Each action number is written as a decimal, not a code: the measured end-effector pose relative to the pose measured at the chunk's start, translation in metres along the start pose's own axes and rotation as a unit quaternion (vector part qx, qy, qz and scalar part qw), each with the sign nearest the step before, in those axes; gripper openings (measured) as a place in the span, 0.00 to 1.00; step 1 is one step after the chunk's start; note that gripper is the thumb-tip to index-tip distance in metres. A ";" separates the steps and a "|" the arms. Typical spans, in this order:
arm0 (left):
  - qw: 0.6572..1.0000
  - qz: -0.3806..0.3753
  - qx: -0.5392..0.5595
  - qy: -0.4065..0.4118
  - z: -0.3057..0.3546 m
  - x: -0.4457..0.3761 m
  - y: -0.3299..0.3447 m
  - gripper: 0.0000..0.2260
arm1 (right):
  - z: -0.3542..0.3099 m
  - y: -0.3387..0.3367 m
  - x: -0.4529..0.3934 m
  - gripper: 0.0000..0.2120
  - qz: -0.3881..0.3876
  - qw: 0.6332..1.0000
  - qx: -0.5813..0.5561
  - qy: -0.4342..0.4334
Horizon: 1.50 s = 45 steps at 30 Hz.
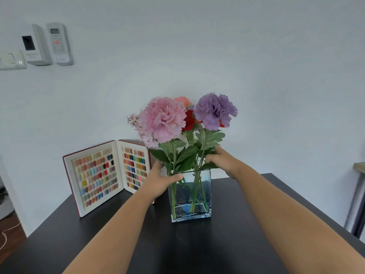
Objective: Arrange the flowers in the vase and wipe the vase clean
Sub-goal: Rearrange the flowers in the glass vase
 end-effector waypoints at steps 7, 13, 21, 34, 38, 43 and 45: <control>0.997 0.064 0.001 0.039 0.006 -0.014 0.010 0.40 | -0.005 0.016 -0.020 0.25 0.005 0.996 0.052 -0.069; 0.993 0.087 -0.069 0.037 0.010 -0.027 0.010 0.34 | -0.015 0.020 -0.020 0.16 0.047 0.994 0.049 -0.090; 0.979 0.102 -0.176 -0.003 0.011 -0.046 0.002 0.27 | -0.013 0.025 -0.037 0.17 0.132 0.973 0.179 -0.054; 0.952 -0.008 -0.304 0.017 0.032 -0.066 0.003 0.26 | -0.027 0.016 -0.040 0.13 0.183 0.925 0.333 -0.006; 0.946 -0.042 -0.322 0.016 0.039 -0.066 0.007 0.29 | -0.019 0.012 -0.040 0.14 0.192 0.924 0.330 0.009; 0.967 -0.067 -0.245 0.005 0.036 -0.057 0.016 0.32 | -0.007 0.015 -0.039 0.17 0.192 0.945 0.264 0.016; 0.978 -0.072 -0.194 0.005 0.036 -0.050 0.019 0.33 | -0.003 0.016 -0.035 0.20 0.186 0.958 0.218 0.000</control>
Point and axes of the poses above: each hand's wrist, its own x-axis away from the middle knuckle, its own y-axis out of the palm, z = x × y, the point moved 7 cm from there along -x, towards the middle knuckle, and after that the axes turned 12 degrees about y, right-handed, at the moved point
